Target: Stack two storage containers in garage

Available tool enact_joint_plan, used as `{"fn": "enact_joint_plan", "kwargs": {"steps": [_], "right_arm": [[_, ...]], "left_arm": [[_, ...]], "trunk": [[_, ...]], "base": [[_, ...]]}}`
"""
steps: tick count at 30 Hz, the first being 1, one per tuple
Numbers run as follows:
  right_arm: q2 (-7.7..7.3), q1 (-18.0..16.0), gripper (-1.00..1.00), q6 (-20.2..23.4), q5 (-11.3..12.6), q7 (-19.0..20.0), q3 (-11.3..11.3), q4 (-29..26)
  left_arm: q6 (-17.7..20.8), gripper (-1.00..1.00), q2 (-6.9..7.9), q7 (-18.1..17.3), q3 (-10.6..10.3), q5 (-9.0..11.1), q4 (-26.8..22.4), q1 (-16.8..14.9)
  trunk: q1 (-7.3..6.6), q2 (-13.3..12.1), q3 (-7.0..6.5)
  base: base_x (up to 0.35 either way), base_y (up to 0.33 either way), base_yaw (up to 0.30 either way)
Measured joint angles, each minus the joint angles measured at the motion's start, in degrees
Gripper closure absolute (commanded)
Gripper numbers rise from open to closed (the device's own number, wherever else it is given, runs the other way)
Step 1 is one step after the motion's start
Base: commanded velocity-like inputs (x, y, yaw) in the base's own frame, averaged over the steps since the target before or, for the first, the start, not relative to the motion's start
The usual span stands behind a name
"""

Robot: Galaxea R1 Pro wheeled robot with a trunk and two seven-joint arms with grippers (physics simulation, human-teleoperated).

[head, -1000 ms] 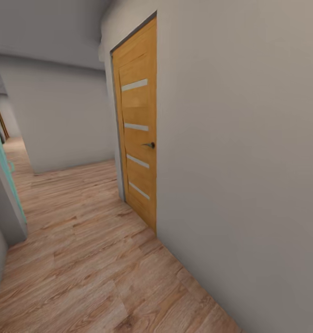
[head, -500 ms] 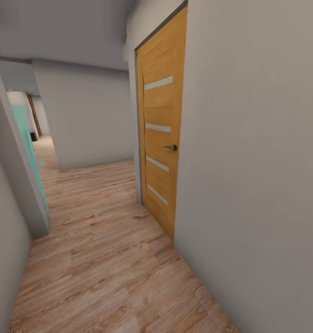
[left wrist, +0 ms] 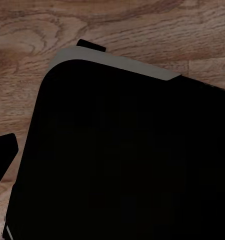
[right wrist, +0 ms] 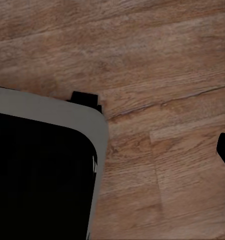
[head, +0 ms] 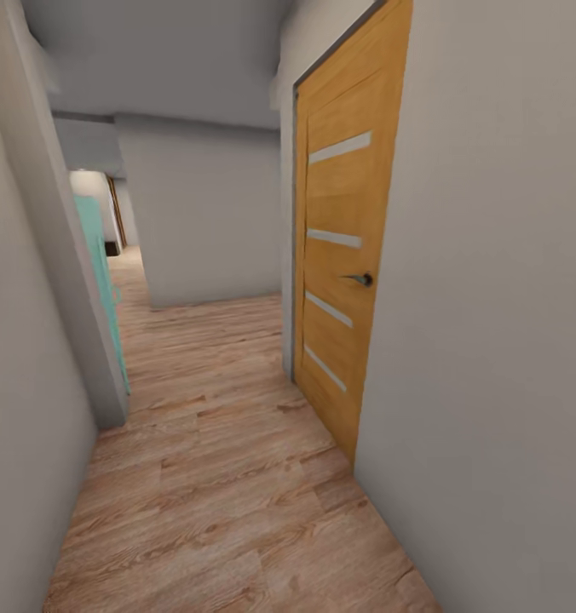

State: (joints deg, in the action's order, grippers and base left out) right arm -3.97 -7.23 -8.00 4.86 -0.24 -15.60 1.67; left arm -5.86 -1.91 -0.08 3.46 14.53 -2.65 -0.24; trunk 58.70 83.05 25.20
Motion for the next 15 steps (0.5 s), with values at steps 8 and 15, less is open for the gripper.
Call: {"fn": "enact_joint_plan", "kwargs": {"steps": [8, 15], "right_arm": [[0.00, 0.0, -1.00, 0.0, 0.0, 0.0, 0.0, 0.0], [0.00, 0.0, -1.00, 0.0, 0.0, 0.0, 0.0, 0.0]], "left_arm": [[0.0, -1.00, 0.00, 0.0, 0.0, 0.0, 0.0, 0.0], [0.0, -1.00, 0.00, 0.0, 0.0, 0.0, 0.0, 0.0]], "trunk": [[0.00, 0.0, 0.00], [0.00, 0.0, 0.00]], "base": [[0.276, 0.000, 0.270], [0.271, 0.000, 0.270]]}}
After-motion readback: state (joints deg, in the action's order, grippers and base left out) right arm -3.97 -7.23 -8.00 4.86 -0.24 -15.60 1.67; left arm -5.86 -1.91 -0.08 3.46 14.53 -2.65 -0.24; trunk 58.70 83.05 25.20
